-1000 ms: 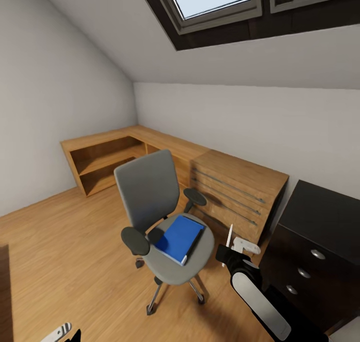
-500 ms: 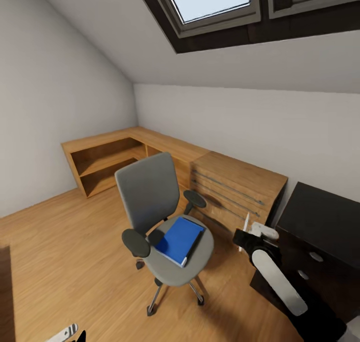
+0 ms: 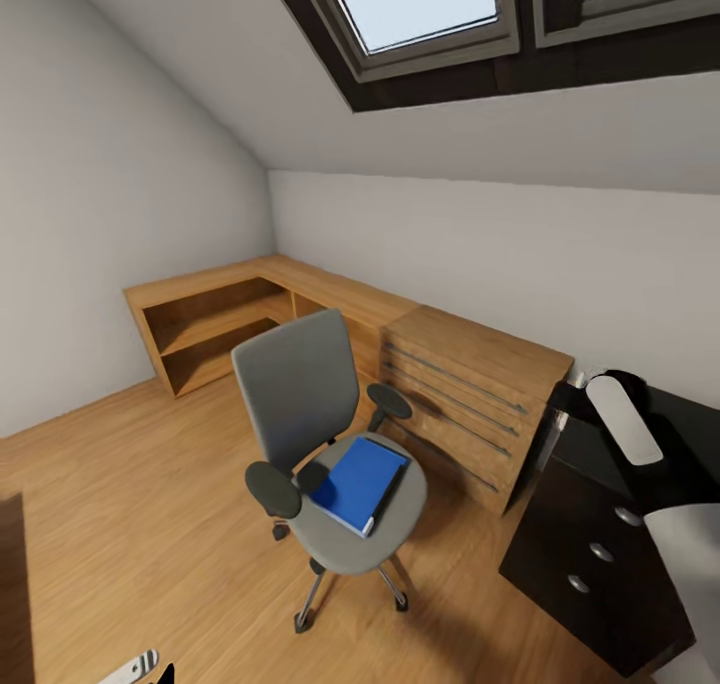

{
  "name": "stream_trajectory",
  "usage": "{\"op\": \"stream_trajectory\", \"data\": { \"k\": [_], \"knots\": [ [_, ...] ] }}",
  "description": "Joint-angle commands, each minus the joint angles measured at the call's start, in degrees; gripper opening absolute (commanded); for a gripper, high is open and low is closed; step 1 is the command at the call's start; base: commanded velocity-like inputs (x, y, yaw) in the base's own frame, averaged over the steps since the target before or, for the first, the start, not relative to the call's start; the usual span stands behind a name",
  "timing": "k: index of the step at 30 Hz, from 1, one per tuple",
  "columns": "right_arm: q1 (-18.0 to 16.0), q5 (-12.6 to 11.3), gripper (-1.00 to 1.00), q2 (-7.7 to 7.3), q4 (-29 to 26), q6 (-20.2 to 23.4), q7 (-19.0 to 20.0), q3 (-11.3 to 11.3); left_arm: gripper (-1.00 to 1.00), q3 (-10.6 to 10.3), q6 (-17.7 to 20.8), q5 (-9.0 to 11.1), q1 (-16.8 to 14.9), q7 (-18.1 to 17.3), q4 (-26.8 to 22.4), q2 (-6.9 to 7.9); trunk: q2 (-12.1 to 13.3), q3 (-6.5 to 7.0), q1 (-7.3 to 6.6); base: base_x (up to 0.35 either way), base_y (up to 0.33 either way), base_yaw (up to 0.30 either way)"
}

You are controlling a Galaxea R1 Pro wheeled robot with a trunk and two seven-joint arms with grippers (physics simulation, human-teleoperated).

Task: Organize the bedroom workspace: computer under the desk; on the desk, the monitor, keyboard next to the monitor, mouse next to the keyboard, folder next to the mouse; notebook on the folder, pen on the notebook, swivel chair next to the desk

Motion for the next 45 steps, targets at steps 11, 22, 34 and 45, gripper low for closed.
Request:
{"op": "stream_trajectory", "data": {
  "k": [11,22,34,45],
  "knots": [
    [-1.2,-0.6,-1.00,-4.83,7.9,-0.3,4.2,-6.7,1.00,-0.4,0.2,0.2,0.0,0.3,1.1,-1.41,2.4,1.02,-1.31,0.000,0.000,0.000],
    [4.1,3.1,-1.00,-4.71,7.9,-0.5,7.0,-6.7,1.00,-1.5,0.2,-0.2,0.0,0.2,4.4,-1.59,2.4,1.02,-1.31,0.001,-0.010,0.000],
    [4.3,7.1,-1.00,-4.69,12.0,-3.3,8.9,-6.7,1.00,-1.5,0.1,-0.3,0.0,0.2,4.4,-1.70,2.4,1.02,-1.31,0.079,-0.153,0.000],
    [4.3,17.7,-1.00,-4.84,21.9,-8.7,28.8,-6.8,1.00,-1.4,0.1,-0.3,0.0,0.2,4.4,-1.70,2.4,1.02,-1.31,0.084,-0.004,0.000]
  ]
}}
